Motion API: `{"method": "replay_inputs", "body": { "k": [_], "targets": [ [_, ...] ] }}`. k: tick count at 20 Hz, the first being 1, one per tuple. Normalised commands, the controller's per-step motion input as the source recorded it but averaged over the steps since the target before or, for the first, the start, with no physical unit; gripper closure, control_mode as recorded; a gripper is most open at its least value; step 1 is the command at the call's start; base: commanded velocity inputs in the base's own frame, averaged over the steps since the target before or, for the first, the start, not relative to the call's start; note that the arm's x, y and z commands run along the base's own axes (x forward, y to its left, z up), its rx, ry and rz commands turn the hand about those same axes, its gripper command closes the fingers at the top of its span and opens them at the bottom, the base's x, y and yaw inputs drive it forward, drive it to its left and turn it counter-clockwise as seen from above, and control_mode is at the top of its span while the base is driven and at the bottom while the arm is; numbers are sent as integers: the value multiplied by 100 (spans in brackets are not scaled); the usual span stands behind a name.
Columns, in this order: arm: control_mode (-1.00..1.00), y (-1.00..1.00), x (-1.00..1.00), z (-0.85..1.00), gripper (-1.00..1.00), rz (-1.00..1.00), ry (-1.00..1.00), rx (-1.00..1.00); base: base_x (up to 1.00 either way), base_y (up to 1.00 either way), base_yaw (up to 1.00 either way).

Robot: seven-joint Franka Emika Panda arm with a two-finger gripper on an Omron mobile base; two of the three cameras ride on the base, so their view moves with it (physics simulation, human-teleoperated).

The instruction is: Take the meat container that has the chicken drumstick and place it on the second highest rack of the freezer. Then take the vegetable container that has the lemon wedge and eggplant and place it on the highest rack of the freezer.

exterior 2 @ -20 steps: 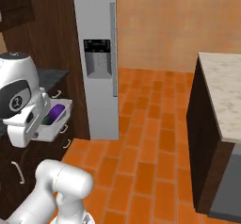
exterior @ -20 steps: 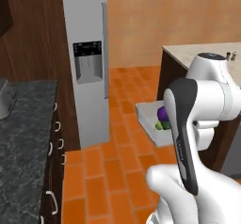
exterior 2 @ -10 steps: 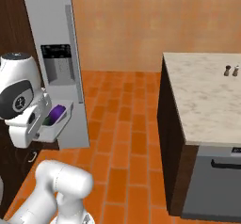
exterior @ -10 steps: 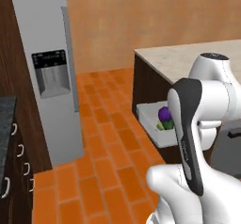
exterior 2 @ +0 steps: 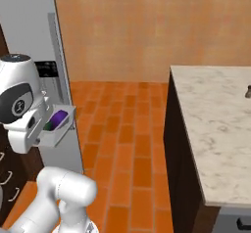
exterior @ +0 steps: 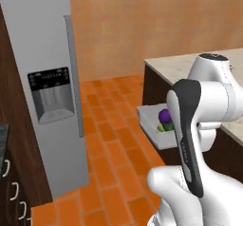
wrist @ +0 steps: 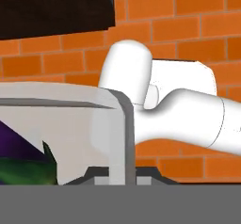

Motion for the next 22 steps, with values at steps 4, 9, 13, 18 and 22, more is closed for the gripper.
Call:
{"method": "replay_inputs", "body": {
  "k": [4,9,13,18,22],
  "targets": [
    [100,0,0,0,100,0,0,0,98,-39,0],
    [100,0,0,0,100,0,0,0,99,-38,0],
    [100,0,0,0,100,0,0,0,100,-31,0],
    [100,0,0,0,100,0,0,0,100,-31,0],
    [100,0,0,0,100,0,0,0,100,-23,0]
  ]
}}
